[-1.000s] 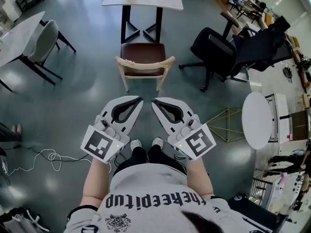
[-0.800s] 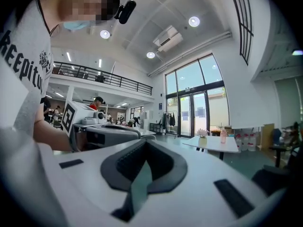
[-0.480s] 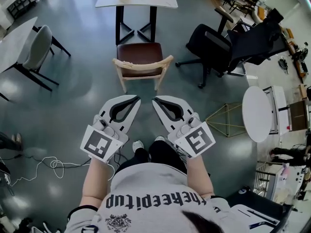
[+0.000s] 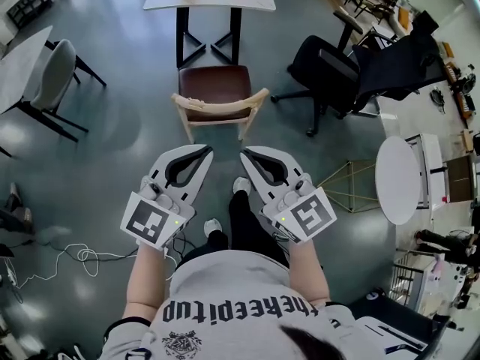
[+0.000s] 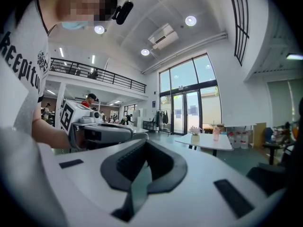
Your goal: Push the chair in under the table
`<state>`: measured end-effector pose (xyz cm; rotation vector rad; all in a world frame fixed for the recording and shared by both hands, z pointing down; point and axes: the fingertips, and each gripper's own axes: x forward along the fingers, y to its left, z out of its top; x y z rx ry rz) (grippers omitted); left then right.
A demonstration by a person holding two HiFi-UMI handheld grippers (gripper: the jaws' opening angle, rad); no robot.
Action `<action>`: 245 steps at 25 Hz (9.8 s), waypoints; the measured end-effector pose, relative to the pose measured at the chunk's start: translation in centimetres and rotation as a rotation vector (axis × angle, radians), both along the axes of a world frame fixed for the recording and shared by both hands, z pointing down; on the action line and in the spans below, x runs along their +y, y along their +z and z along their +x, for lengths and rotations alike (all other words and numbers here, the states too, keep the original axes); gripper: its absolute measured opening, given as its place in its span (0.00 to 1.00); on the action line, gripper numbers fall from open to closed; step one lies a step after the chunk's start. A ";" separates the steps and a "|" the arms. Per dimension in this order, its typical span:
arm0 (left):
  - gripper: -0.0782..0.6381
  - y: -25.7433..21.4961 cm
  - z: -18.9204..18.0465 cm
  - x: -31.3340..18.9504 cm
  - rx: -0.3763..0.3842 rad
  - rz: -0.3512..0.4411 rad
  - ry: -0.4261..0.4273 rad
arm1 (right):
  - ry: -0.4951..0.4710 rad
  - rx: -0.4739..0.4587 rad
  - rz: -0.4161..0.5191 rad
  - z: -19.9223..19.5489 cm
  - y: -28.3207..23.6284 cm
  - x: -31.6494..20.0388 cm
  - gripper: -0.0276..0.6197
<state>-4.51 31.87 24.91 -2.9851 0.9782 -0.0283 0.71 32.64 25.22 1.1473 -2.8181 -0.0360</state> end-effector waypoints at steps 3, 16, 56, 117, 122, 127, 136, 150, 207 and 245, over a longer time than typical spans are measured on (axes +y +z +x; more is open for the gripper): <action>0.13 0.1 0.1 -1.9 0.001 0.000 -0.020 | -0.016 -0.001 0.001 0.3 0.1 -2.0 0.06; 0.13 0.4 2.4 -11.1 -0.003 -0.013 -0.080 | -0.094 0.007 -0.016 2.4 0.2 -11.5 0.06; 0.13 5.4 3.5 -25.3 -0.114 -0.075 -0.189 | -0.231 0.041 -0.108 6.1 4.6 -26.2 0.06; 0.39 36.6 0.3 -24.0 -0.978 -0.367 0.476 | -0.605 0.863 -0.532 4.0 35.0 -23.8 0.36; 0.40 36.7 0.6 -24.0 -0.987 -0.367 0.479 | -0.603 0.908 -0.531 4.8 35.9 -23.8 0.36; 0.40 37.3 0.4 -24.1 -1.066 -0.300 0.454 | -0.598 0.955 -0.515 4.7 36.4 -23.8 0.36; 0.40 37.7 0.5 -24.2 -1.115 -0.281 0.438 | -0.563 1.005 -0.483 5.0 36.8 -24.2 0.33; 0.40 37.2 0.9 -25.6 -1.111 -0.251 0.440 | -0.530 1.011 -0.440 5.3 36.6 -25.6 0.33; 0.41 36.9 -0.6 -40.6 -1.095 -0.188 0.466 | -0.365 1.036 -0.410 3.9 36.7 -40.4 0.35; 0.41 36.7 0.8 -49.4 -1.093 -0.217 0.418 | -0.416 1.050 -0.337 5.3 36.5 -49.7 0.36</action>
